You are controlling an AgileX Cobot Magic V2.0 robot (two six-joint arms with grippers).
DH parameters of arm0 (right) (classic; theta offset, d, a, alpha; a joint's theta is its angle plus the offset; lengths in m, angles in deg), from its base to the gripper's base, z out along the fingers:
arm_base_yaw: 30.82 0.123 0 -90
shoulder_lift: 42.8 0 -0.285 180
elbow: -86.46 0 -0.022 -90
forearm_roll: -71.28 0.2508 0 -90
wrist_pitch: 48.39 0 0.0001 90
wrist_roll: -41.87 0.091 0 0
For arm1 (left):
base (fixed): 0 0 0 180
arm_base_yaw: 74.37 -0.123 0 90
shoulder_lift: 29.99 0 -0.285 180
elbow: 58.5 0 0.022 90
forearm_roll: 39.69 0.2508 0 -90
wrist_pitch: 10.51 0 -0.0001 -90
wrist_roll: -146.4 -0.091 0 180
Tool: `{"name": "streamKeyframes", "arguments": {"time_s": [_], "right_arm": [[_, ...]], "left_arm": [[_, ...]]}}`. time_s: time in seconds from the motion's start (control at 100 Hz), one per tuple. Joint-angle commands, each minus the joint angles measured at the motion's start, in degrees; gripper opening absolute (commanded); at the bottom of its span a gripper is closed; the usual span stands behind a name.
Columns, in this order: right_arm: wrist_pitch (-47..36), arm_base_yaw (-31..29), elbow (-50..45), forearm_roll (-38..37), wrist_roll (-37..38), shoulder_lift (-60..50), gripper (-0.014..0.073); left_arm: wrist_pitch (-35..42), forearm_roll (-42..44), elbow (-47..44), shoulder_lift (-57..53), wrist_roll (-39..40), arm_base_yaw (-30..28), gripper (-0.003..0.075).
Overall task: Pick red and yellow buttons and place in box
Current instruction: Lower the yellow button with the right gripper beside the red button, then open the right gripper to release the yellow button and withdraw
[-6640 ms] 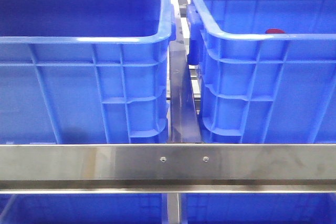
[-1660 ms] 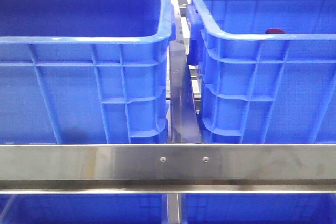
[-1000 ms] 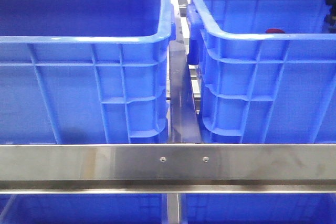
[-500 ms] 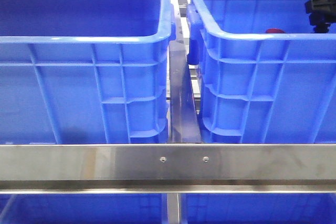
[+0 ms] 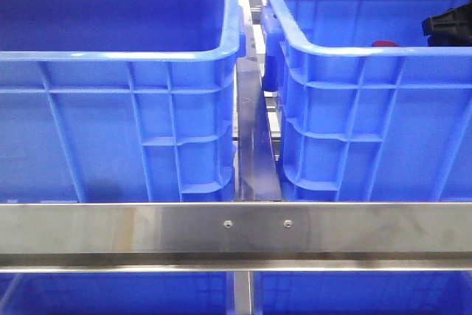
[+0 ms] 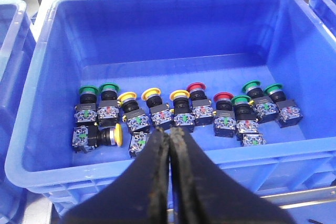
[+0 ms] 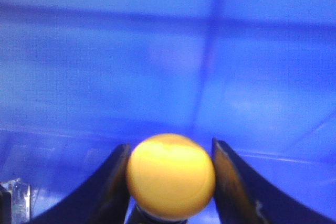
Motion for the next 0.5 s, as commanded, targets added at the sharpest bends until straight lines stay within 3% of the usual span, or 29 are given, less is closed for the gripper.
{"name": "streamKeyframes", "arguments": {"time_s": [0.0, 0.24, 0.49], "right_arm": [[1.3, -0.29, 1.21, 5.34, -0.45, -1.89, 0.0244], [1.53, -0.29, 1.21, 5.34, 0.69, -2.14, 0.0535], [0.05, -0.29, 0.88, 5.34, 0.82, -5.39, 0.0563]], "left_arm": [[5.14, -0.14, 1.48, 0.39, 0.6, -0.15, -0.0019], [5.14, -0.14, 1.48, 0.39, 0.6, -0.15, -0.0019], [5.14, -0.14, 1.48, 0.39, 0.6, -0.15, -0.0019]]}}
